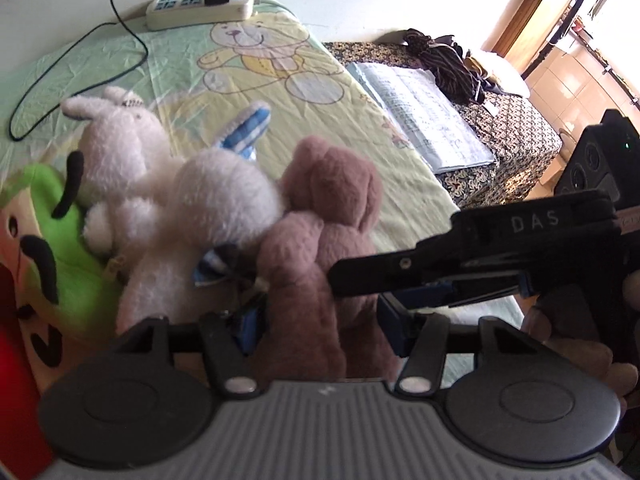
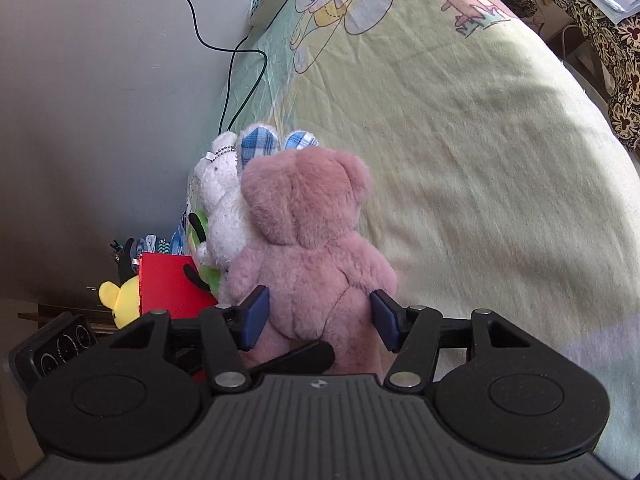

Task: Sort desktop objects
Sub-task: 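Close the right gripper on the pink teddy bear's body, then lift the teddy bear and carry it to the red box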

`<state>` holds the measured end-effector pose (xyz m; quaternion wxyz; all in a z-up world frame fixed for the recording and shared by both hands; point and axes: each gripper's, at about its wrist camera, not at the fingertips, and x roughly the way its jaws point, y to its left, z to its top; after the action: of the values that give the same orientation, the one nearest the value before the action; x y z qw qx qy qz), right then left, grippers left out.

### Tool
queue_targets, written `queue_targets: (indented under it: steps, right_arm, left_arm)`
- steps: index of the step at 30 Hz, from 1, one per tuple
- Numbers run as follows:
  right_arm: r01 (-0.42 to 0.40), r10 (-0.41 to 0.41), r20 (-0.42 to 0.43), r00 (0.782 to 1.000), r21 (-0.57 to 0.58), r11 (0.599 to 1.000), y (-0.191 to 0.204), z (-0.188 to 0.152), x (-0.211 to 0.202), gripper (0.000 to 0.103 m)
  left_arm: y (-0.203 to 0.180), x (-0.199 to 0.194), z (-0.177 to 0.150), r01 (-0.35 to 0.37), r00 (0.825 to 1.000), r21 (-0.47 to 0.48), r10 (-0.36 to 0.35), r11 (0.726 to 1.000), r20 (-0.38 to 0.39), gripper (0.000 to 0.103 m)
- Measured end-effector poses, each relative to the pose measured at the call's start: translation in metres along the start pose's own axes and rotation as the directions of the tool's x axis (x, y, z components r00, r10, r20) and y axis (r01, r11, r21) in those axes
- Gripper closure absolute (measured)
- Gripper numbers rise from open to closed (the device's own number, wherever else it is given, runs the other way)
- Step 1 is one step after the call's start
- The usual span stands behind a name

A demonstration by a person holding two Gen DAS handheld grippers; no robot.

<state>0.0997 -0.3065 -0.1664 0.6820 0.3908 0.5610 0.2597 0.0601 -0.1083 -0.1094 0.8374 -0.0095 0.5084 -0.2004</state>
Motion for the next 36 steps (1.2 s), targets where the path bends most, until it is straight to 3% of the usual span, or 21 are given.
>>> queue_targets:
  steps: [4, 12, 20, 24, 29, 36]
  right_arm:
    - [0.0, 0.0, 0.007, 1.0, 0.033, 0.999, -0.002, -0.004, 0.003, 0.046]
    - [0.055, -0.053, 0.054, 0.997, -0.04, 0.998, 0.012, -0.019, -0.027, 0.052]
    - [0.087, -0.062, 0.127, 0.99, -0.203, 0.975, 0.044, -0.06, -0.056, 0.053]
    - [0.101, -0.055, 0.175, 0.983, -0.271, 0.957, 0.063, -0.076, -0.066, 0.054]
    - [0.137, -0.041, 0.276, 0.96, -0.338, 0.931, 0.099, -0.103, -0.082, 0.055]
    - [0.096, 0.032, 0.371, 0.928, -0.322, 0.942, 0.14, -0.144, -0.074, 0.056]
  left_arm:
    - [-0.01, 0.008, -0.002, -0.052, 0.999, 0.056, 0.052, 0.997, -0.009, 0.044]
    - [-0.024, -0.02, -0.022, 0.045, 0.999, 0.052, -0.046, 0.998, 0.027, 0.044]
    - [-0.029, -0.067, -0.049, 0.137, 0.986, 0.043, -0.14, 0.99, 0.088, 0.044]
    - [-0.025, -0.091, -0.059, 0.191, 0.972, 0.049, -0.195, 0.98, 0.127, 0.044]
    - [-0.015, -0.128, -0.065, 0.277, 0.938, 0.115, -0.294, 0.954, 0.183, 0.044]
    - [0.026, -0.184, -0.077, 0.296, 0.906, 0.199, -0.341, 0.934, 0.251, 0.044]
